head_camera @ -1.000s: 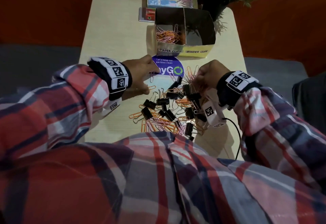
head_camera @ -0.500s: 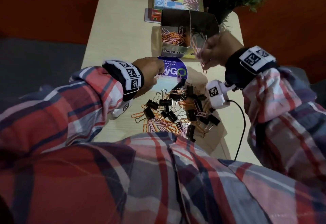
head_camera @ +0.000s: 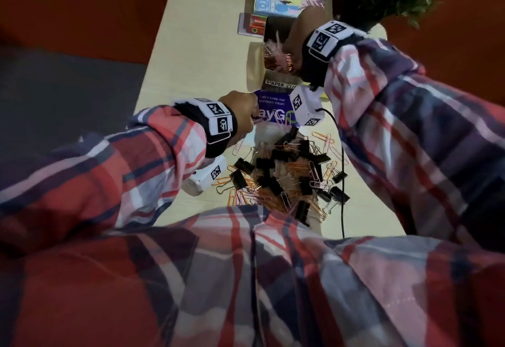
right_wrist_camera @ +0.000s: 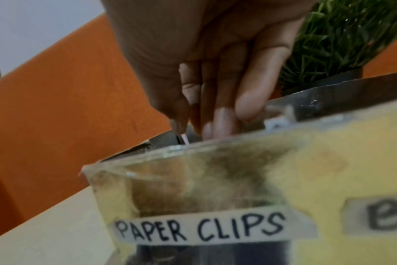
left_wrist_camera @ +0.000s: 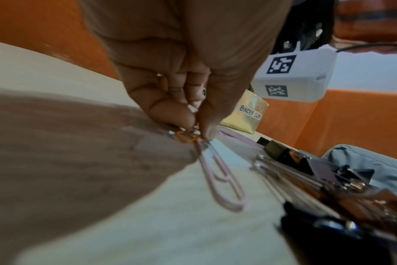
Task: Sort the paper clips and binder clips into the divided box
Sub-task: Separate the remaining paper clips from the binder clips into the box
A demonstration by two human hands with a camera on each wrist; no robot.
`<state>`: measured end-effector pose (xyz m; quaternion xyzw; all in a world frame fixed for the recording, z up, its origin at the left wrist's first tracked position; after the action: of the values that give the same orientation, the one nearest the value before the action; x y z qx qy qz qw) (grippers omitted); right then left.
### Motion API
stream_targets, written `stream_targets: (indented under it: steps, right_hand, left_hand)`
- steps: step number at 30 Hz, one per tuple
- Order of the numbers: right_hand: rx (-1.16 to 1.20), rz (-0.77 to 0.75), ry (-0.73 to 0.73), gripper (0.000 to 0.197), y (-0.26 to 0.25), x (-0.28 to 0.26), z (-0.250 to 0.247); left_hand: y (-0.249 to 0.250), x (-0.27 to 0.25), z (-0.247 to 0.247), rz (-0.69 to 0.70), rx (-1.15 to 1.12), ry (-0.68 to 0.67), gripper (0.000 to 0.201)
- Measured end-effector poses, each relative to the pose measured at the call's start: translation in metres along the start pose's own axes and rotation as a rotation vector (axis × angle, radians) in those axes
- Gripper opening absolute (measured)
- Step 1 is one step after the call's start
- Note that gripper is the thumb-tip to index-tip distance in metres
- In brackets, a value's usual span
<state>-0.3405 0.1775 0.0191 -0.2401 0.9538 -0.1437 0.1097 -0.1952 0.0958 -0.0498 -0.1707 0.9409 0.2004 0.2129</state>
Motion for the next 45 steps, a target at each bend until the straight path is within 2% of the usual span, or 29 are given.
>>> stream_targets:
  steps: [2,4,6,8,11,13,15,17,19,22,24,26,29,31,34,40,45]
  right_hand:
    - [-0.033,0.022,0.066,0.048,0.003,0.000,-0.008]
    - [-0.035,0.057,0.192,0.043,0.009,-0.017,-0.022]
    - [-0.035,0.050,0.210,0.033,0.017,-0.037,-0.027]
    - [-0.067,0.002,0.096,0.030,0.034,-0.058,-0.015]
    - [-0.214,0.041,-0.192,0.030,0.071,-0.100,0.020]
    - [-0.341,-0.009,-0.351,0.034,0.083,-0.124,0.043]
    - [-0.387,-0.077,-0.401,0.043,0.081,-0.143,0.055]
    - [-0.412,-0.136,-0.389,0.057,0.069,-0.154,0.058]
    - [-0.478,-0.201,-0.394,0.065,0.053,-0.163,0.066]
    - [-0.507,-0.232,-0.387,0.063,0.039,-0.169,0.076]
    - [-0.481,-0.231,-0.361,0.053,0.036,-0.170,0.078]
    - [-0.477,-0.239,-0.343,0.046,0.034,-0.170,0.078]
    - [-0.460,-0.239,-0.344,0.049,0.034,-0.171,0.082]
    - [-0.458,-0.232,-0.359,0.045,0.032,-0.172,0.084]
    - [-0.436,-0.204,-0.362,0.039,0.029,-0.169,0.083]
    - [-0.414,-0.184,-0.335,0.027,0.026,-0.168,0.088]
    - [-0.451,-0.175,-0.316,0.024,0.025,-0.166,0.089]
  left_hand:
    - [0.000,0.001,0.000,-0.005,-0.005,-0.007,0.026]
    - [0.000,0.002,0.002,0.008,0.000,-0.027,0.022]
    - [0.001,0.004,0.003,0.028,0.022,-0.049,0.022]
    - [-0.001,0.006,0.004,0.043,0.063,-0.072,0.020]
    - [-0.010,0.007,0.002,0.125,0.149,-0.095,0.010]
    - [-0.016,0.003,0.002,0.180,0.219,-0.115,0.005]
    - [-0.018,-0.003,0.004,0.208,0.246,-0.148,0.018]
    - [-0.017,-0.010,0.011,0.238,0.330,-0.172,0.040]
    - [-0.012,-0.015,0.017,0.280,0.387,-0.142,0.047]
    - [-0.001,-0.017,0.017,0.320,0.332,-0.086,0.033]
    - [0.007,-0.014,0.017,0.322,0.296,-0.063,0.030]
    - [0.014,-0.009,0.017,0.321,0.259,-0.043,0.047]
    - [0.025,-0.002,0.018,0.363,0.303,-0.027,0.081]
    - [0.035,0.002,0.019,0.414,0.424,-0.039,0.087]
    - [0.048,0.010,0.021,0.469,0.539,-0.071,0.081]
    - [0.061,0.019,0.013,0.502,0.450,-0.056,0.057]
    - [0.057,0.025,0.012,0.448,0.381,-0.025,0.047]
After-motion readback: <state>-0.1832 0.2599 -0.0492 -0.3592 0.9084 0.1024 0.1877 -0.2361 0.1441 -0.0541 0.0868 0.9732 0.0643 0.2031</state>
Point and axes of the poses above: each hand's wrist, its own x-axis towards the middle knuckle, its own z-axis out of the palm, y = z × x, the point moved 7 cm from there along x, towards the middle knuckle, and after that the axes turned 12 degrees about -z, right-handed, at the moved point
